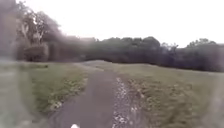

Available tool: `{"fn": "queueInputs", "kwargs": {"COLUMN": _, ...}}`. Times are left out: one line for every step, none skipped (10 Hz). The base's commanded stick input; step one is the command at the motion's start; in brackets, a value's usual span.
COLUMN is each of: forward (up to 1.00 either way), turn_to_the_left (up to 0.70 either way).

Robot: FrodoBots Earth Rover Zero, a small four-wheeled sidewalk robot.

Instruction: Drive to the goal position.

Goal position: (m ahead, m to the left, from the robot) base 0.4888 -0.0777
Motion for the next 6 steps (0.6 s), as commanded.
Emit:
{"fn": "queueInputs", "kwargs": {"forward": 0.35, "turn_to_the_left": 0.00}}
{"fn": "queueInputs", "kwargs": {"forward": 0.00, "turn_to_the_left": 0.00}}
{"fn": "queueInputs", "kwargs": {"forward": 0.00, "turn_to_the_left": 0.00}}
{"fn": "queueInputs", "kwargs": {"forward": 0.00, "turn_to_the_left": 0.00}}
{"fn": "queueInputs", "kwargs": {"forward": 0.00, "turn_to_the_left": 0.00}}
{"fn": "queueInputs", "kwargs": {"forward": 0.00, "turn_to_the_left": 0.00}}
